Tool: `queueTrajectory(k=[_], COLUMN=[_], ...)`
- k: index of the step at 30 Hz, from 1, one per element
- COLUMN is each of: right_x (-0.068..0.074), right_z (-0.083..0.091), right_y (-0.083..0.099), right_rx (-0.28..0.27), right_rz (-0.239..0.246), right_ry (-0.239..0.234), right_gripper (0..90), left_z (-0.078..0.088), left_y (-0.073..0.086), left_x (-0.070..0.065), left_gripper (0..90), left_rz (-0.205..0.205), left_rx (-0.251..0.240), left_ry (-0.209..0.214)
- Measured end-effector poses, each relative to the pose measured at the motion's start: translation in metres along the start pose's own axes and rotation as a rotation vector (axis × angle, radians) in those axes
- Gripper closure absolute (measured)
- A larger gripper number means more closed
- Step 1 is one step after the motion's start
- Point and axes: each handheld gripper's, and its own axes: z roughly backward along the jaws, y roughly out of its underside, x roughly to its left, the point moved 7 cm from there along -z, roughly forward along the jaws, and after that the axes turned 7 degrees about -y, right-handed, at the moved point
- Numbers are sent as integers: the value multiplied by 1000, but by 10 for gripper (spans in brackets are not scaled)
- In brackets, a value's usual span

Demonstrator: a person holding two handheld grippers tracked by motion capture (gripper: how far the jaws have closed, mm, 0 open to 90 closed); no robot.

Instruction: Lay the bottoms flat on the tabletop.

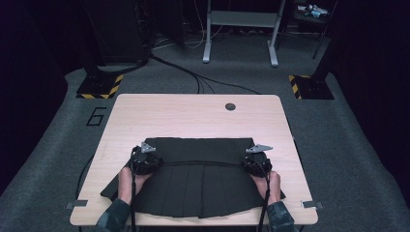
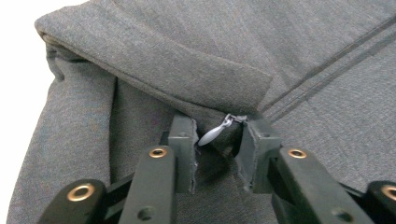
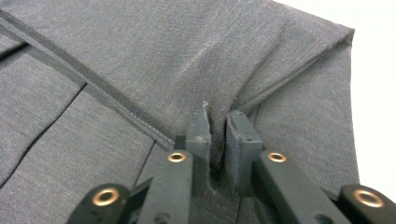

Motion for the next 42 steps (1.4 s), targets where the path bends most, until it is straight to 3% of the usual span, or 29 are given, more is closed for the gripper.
queueTrajectory(k=[9,10,14,17,19,20,21,22,23,24,25,26,28,31,33,34,35,38,39,41,42], right_x=[5,6,8,5,-2,-7,-13,-13,-20,-37,-46,-51,-55,-53,-54,-54,-55,-53,-53,-45,-44], right_z=[8,14,21,22,23,24,25,25,23,17,13,10,10,13,14,14,13,14,14,16,17], right_y=[-6,-12,-24,-35,-52,-66,-82,-82,-100,-136,-149,-158,-164,-156,-133,-124,-113,-90,-90,-67,-61], right_rx=[-11,-12,-9,2,1,-8,-15,-15,-23,-53,-64,-53,-51,-53,-36,-27,-12,9,9,22,12], right_rz=[33,60,87,88,84,90,75,75,60,-18,-64,-97,-120,-109,-109,-111,-118,-114,-114,-101,-93], right_ry=[16,19,25,17,10,12,15,15,17,41,53,70,89,67,84,73,79,68,68,57,62], right_gripper=[842,843,845,846,847,847,847,847,842,761,662,607,439,423,372,350,340,290,290,264,256], left_z=[7,11,13,12,13,14,13,13,10,6,-1,0,6,14,21,21,30,42,42,54,54], left_y=[-9,-15,-22,-35,-44,-70,-86,-86,-102,-116,-135,-140,-138,-127,-105,-105,-88,-67,-67,-44,-44], left_x=[0,2,4,8,12,24,32,32,41,51,67,73,75,73,71,71,70,70,70,70,70], left_gripper=[752,754,761,766,773,779,779,776,770,756,640,522,393,323,289,284,275,269,265,261,261], left_rz=[-7,-10,-17,-27,-25,-1,15,15,49,83,201,240,257,224,199,199,173,165,165,167,167], left_rx=[-17,-24,-24,-25,-33,-61,-75,-75,-94,-101,-124,-135,-136,-157,-129,-129,-114,-113,-113,-107,-107], left_ry=[18,23,33,47,50,50,46,46,34,25,10,-7,3,-15,-1,-1,-1,-13,-13,-26,-26])
